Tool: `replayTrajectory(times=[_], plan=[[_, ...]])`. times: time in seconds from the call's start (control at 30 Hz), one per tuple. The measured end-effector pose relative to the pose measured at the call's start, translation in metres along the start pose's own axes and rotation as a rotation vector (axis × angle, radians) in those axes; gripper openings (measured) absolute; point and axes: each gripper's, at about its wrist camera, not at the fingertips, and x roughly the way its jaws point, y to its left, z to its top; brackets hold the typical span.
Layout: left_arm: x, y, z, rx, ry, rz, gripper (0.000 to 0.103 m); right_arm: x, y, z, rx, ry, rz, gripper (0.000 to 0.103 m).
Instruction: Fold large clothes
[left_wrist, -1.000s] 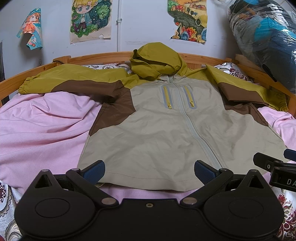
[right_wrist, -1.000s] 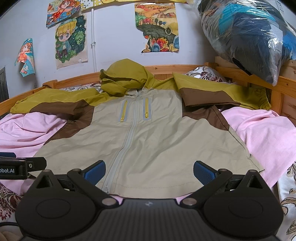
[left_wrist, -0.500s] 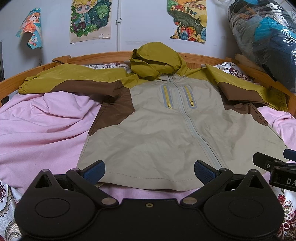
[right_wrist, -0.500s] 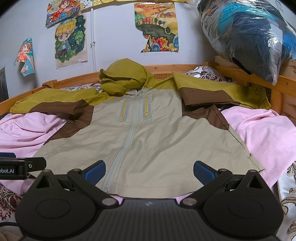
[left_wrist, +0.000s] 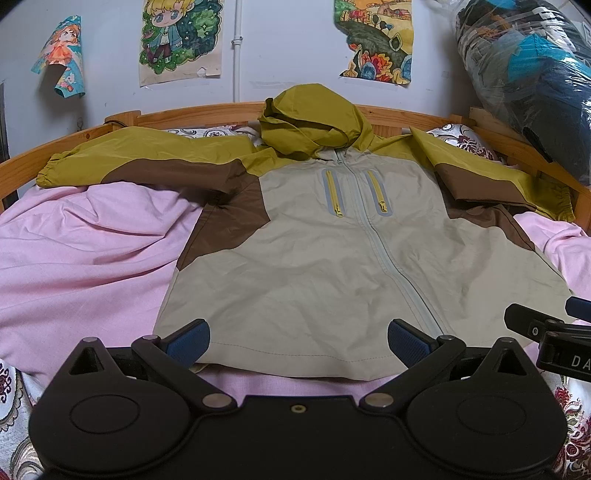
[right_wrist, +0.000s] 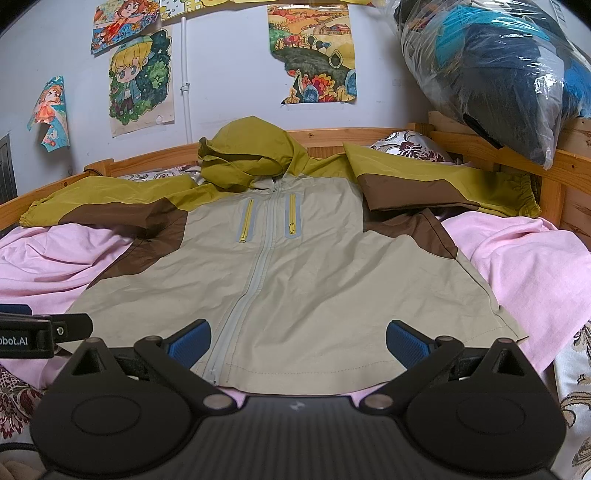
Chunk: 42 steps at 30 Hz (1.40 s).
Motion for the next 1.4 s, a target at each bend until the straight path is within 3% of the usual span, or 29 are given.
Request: replayTrajectory(times=[0.6,0.9,1.13,1.23,1.3,1.4], plan=[[0.005,0.005,-0.006,-0.001,0.004,-0.002,0.102,0.001,0.001,-0.001,0.002,0.0,0.0,0.103],[0.01,0.006,-0.008,0.006,0.029,0.004,0.102,0.005,-0.01,-0.005,0.059,-0.04,-0.066,0.103],[0.021,0.014,0.015,-0.003,0.085,0.074,0.102,0.027,-0.065,0.032,0.202,-0.055,-0.082,0.103],[0.029,0.018,0.022,0.016,0.1,0.095,0.102,0.049,-0.097,0.052,0.205,-0.051,-0.107,0.103],[0.04,0.022,0.028,0.026,0.129,0.109,0.102,0.068,-0.12,0.065,0.203,-0.043,-0.148,0.103],[0.057,0.028,0.036,0.024,0.146,0.129,0.102,0.098,-0.159,0.081,0.245,-0.061,-0.279,0.103]])
